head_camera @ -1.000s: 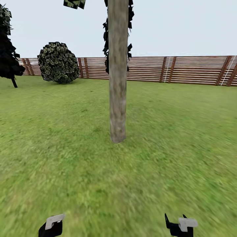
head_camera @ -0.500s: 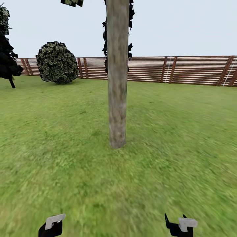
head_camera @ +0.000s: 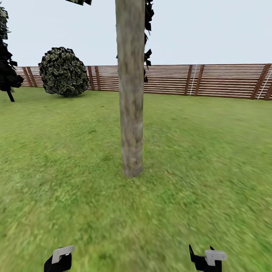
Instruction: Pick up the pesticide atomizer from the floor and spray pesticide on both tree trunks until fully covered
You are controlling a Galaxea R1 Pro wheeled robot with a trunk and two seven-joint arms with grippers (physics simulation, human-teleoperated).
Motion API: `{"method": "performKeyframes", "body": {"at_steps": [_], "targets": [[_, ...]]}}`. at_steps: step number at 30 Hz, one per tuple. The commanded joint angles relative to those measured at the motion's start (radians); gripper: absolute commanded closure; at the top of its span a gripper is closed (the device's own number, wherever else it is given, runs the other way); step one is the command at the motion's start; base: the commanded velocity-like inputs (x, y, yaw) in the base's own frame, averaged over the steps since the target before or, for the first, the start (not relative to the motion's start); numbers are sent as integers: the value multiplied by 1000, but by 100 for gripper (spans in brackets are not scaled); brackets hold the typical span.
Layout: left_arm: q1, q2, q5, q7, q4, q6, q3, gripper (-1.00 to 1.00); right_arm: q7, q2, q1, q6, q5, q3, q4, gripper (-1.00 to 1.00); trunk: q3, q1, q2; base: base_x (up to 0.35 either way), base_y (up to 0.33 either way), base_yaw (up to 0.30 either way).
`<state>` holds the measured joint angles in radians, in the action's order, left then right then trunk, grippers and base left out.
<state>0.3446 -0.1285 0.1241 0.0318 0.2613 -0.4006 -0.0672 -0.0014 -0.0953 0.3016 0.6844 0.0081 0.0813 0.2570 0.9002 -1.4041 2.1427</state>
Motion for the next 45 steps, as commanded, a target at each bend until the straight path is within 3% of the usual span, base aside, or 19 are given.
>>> {"method": "performKeyframes", "body": {"at_steps": [1, 16, 25, 38, 40, 42, 45], "targets": [[1, 0, 8, -1, -1, -3, 1, 100, 0, 0, 1, 3, 1, 2, -1, -100, 1, 0, 0, 334, -97, 0], [1, 0, 8, -1, -1, -3, 1, 100, 0, 0, 1, 3, 1, 2, -1, -100, 1, 0, 0, 335, -97, 2], [0, 0, 8, -1, -1, -4, 1, 100, 0, 0, 1, 3, 1, 2, -1, -100, 1, 0, 0, 310, -123, 190], [1, -1, 1, -7, 0, -3, 2, 100, 3, -2, 1, 2, 3, 1, 1, -100, 1, 0, 0, 120, -129, 112], [1, -4, -5, -16, 9, -2, 11, 100, 6, -8, 1, 0, 33, -10, 8, -100, 1, 0, 0, 2, -2, 0], [5, -10, -13, -43, 15, -1, 24, 100, 8, -13, 0, -5, 98, -29, 31, -100, 1, 0, 0, 1, -1, 0], [9, -25, -69, -146, 18, 1, 82, 100, 10, -19, 0, -66, 285, -67, 103, -100, 1, 0, 0, 0, 0, 0]]}}
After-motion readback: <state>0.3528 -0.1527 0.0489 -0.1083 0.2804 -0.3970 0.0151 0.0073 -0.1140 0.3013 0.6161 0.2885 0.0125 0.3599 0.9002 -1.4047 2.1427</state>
